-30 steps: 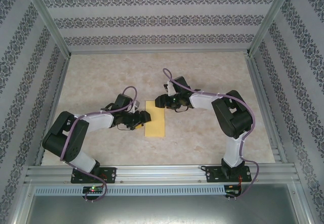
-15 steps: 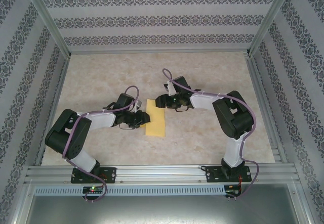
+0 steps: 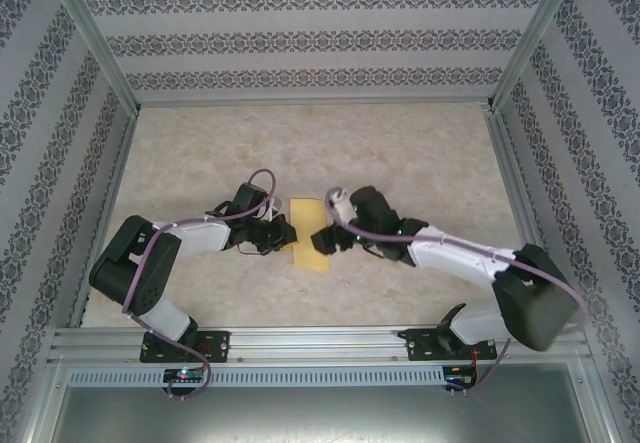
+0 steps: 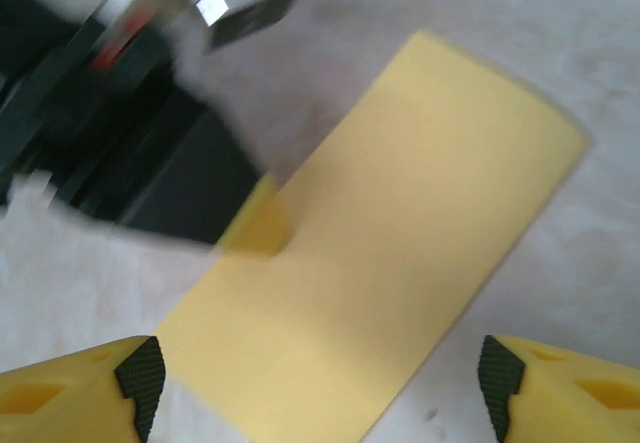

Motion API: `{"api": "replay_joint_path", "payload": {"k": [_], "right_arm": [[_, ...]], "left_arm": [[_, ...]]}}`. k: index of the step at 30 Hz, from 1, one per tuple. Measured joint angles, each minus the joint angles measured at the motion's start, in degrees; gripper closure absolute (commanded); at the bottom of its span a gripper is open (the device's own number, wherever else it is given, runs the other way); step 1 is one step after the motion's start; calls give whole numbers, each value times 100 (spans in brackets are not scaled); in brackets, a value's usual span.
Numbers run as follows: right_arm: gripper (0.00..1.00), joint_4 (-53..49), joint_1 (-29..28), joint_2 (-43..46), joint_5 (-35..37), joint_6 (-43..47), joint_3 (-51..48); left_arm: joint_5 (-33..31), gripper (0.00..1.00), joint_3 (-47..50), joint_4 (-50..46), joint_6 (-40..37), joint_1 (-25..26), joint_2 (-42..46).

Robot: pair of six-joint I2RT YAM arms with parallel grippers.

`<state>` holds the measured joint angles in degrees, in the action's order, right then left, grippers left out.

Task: Fold a paper plane with a square sheet of paper (fold left side to right side)
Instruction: Third fold the triangle at the center of the table.

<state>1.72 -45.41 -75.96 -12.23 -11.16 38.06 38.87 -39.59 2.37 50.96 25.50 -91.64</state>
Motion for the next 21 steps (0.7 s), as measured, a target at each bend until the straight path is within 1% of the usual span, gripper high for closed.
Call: {"api": "replay_joint_path", "payload": {"k": [2, 4, 7, 9, 12, 16, 21], "right_arm": [[7, -37, -586, 212, 378, 291, -219], [5, -103, -1091, 245, 710, 531, -284], [4, -136, -1628, 138, 1202, 852, -278], [4, -170, -1873, -105, 1521, 1062, -216], [4, -238, -2079, -649, 1917, 1335, 7], [7, -221, -2162, -1185, 2212, 1572, 295], [17, -109, -2159, -1567, 2444, 1740, 579]], "left_arm": [[20, 93, -33, 4, 37, 0, 0], [31, 94, -52, 4, 59, 0, -4], [55, 94, -55, 4, 76, 0, -4], [61, 94, -55, 4, 79, 2, -4], [61, 94, -55, 4, 79, 2, -4], [61, 94, -55, 4, 79, 2, -4], [61, 94, -55, 4, 79, 2, -4]]}}
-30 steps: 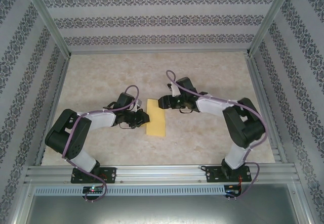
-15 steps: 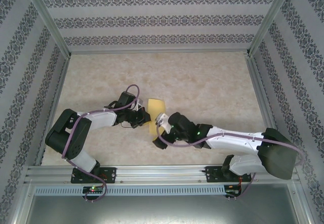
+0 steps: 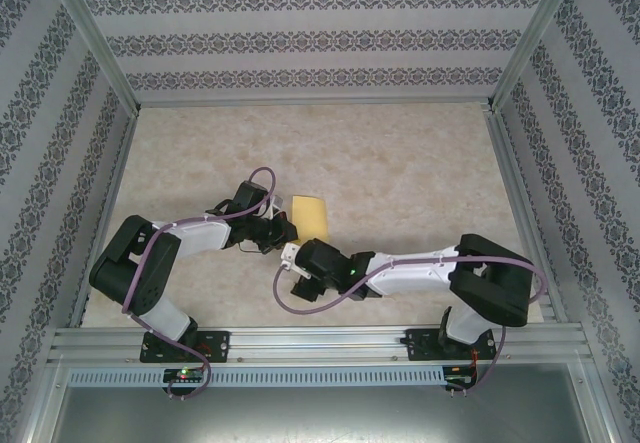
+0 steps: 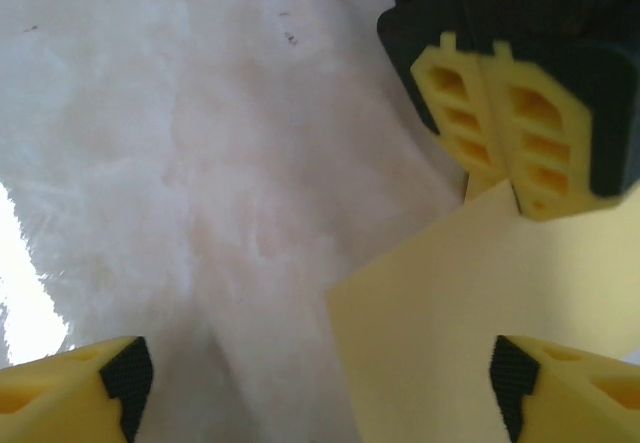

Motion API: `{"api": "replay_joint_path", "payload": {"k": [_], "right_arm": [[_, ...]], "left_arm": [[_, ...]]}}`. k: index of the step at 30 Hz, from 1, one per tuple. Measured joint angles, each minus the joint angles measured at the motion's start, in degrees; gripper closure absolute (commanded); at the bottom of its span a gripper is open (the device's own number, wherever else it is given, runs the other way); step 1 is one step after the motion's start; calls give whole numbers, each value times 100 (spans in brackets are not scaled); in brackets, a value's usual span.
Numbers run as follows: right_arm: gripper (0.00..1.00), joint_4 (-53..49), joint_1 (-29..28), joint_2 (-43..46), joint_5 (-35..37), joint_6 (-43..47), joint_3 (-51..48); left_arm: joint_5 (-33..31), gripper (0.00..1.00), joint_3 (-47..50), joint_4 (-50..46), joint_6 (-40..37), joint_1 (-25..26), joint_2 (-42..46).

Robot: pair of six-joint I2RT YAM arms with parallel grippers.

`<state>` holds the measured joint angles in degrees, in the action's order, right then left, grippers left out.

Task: Fold a paper plane with a square sheet of paper (fold left side to right side)
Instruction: Third fold the triangle at the center of the table.

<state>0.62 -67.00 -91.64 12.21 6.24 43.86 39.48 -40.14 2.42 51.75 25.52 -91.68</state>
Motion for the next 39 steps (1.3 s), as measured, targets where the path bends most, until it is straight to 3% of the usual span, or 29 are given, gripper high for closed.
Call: {"api": "replay_joint_path", "payload": {"k": [3, 13, 18, 26, 29, 34, 39], "right_arm": [[26, 83, 0, -122, 83, 50, 96], [83, 310, 46, -96, 138, 26, 114], [100, 308, 208, 39, -87, -55, 114], [100, 284, 452, 203, -625, -184, 98], [100, 267, 588, 203, -896, -254, 92], [100, 260, 758, 201, -1250, -389, 74], [100, 269, 883, 201, -1534, -566, 57]], "left_arm": [[0, 94, 0, 0, 0, 0, 0], [-4, 93, 0, -4, -7, 0, 0], [-11, 88, -4, -44, -48, 0, 0], [-138, 60, -208, -461, -361, -9, 50], [-219, 54, -315, -826, -560, -96, 280], [-284, 54, -409, -1353, -883, -525, 892], [-197, 67, -791, -1530, -1178, -684, 822]]}}
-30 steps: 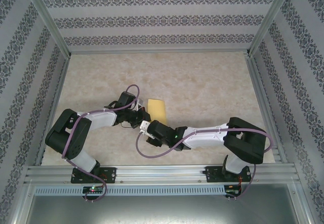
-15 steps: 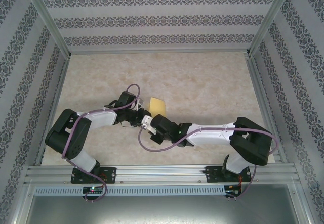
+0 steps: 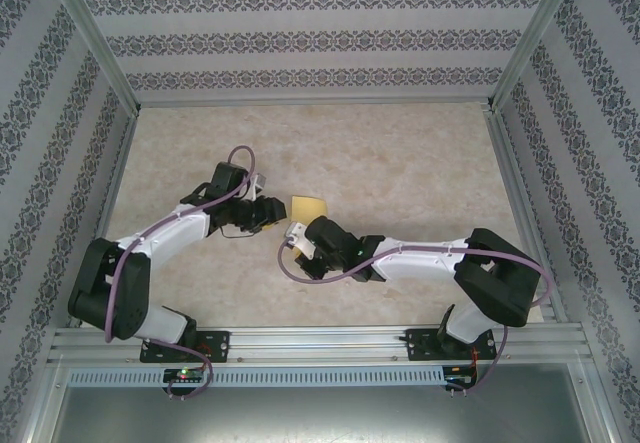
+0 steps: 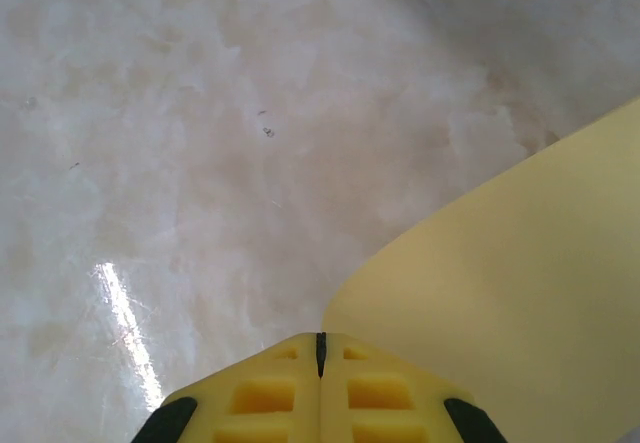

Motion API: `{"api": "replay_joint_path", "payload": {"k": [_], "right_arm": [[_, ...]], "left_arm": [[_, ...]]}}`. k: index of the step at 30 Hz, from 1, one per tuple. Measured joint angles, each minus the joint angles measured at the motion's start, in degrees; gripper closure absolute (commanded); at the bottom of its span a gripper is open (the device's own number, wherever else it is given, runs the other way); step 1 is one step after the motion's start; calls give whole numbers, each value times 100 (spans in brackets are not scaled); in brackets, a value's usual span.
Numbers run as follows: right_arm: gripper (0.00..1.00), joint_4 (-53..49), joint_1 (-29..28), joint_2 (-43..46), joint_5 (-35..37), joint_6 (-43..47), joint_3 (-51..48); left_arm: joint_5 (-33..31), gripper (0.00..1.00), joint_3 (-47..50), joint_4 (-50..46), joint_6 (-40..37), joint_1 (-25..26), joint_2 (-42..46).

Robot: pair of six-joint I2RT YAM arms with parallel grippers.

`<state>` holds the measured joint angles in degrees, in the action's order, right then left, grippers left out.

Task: Fold a paper plane with a square sheet of paper (fold left side to right side)
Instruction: Third fold the triangle at the center of the table.

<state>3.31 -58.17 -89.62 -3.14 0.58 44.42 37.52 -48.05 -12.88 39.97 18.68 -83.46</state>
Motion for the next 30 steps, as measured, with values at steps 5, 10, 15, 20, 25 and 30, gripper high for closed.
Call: {"api": "replay_joint_path", "payload": {"k": [5, 10, 15, 20, 25, 30], "right_arm": [[100, 48, 109, 0, -236, -177, -35], [100, 85, 179, -20, -396, -284, -46], [100, 144, 188, -85, -533, -391, -46], [100, 173, 291, -116, -651, -503, -46], [100, 245, 501, -129, -796, -671, -68], [100, 249, 752, -229, -896, -863, -68]], "left_arm": [[323, 70, -538, 122, -236, 13, -848], [564, 73, -1154, 160, -426, 144, -1834], [647, 75, -1720, 125, -640, 339, -2446], [660, 76, -1982, -7, -846, 433, -2844], [588, 77, -1985, -177, -1008, 476, -3139], [577, 78, -2068, -264, -1134, 518, -3209]]}}
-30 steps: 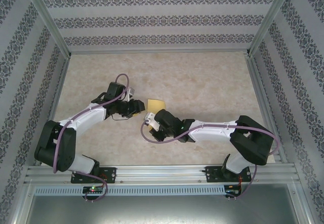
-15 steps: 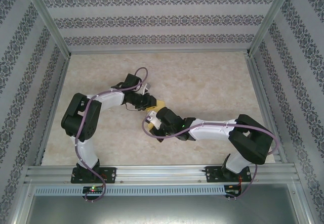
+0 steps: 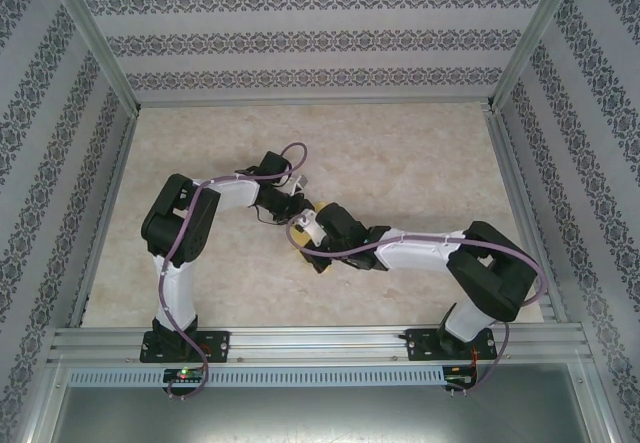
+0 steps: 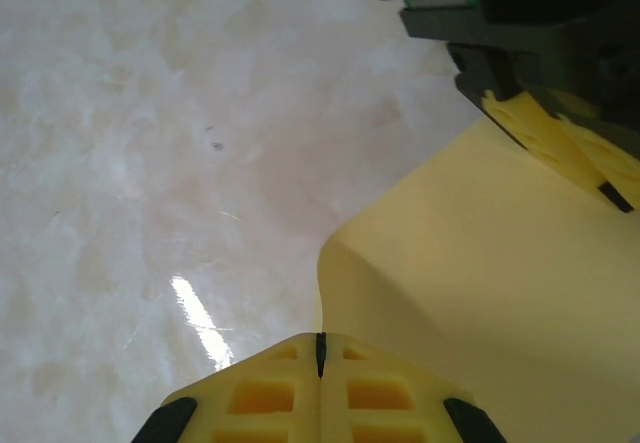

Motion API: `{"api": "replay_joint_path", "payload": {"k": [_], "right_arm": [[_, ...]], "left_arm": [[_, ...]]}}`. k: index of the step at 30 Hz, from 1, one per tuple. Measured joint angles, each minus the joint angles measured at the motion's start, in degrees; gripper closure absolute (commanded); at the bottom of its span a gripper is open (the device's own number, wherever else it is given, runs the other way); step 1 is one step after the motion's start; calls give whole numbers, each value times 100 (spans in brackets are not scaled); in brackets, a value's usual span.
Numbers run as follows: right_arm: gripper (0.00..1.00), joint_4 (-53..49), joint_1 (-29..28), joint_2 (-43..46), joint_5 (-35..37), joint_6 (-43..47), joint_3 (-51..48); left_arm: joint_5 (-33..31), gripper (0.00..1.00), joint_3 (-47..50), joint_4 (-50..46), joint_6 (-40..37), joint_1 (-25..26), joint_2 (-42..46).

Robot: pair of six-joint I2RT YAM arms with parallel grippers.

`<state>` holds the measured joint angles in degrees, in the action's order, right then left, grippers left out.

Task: Fold a paper plane with a square sheet of paper (fold left side to right side)
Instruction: Third fold the triangle at the center of the table.

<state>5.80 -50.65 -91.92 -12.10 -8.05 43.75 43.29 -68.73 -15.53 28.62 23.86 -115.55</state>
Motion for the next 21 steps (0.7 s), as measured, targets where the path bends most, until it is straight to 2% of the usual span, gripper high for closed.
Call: {"api": "replay_joint_path", "payload": {"k": [10, 21], "right_arm": [[100, -90, 527, -208, -87, -382, 0], [100, -177, 817, -299, -87, -511, 0]], "left_arm": [[0, 80, -26, -35, -111, 9, -24], [-28, 80, -44, -66, -127, 17, -24]]}}
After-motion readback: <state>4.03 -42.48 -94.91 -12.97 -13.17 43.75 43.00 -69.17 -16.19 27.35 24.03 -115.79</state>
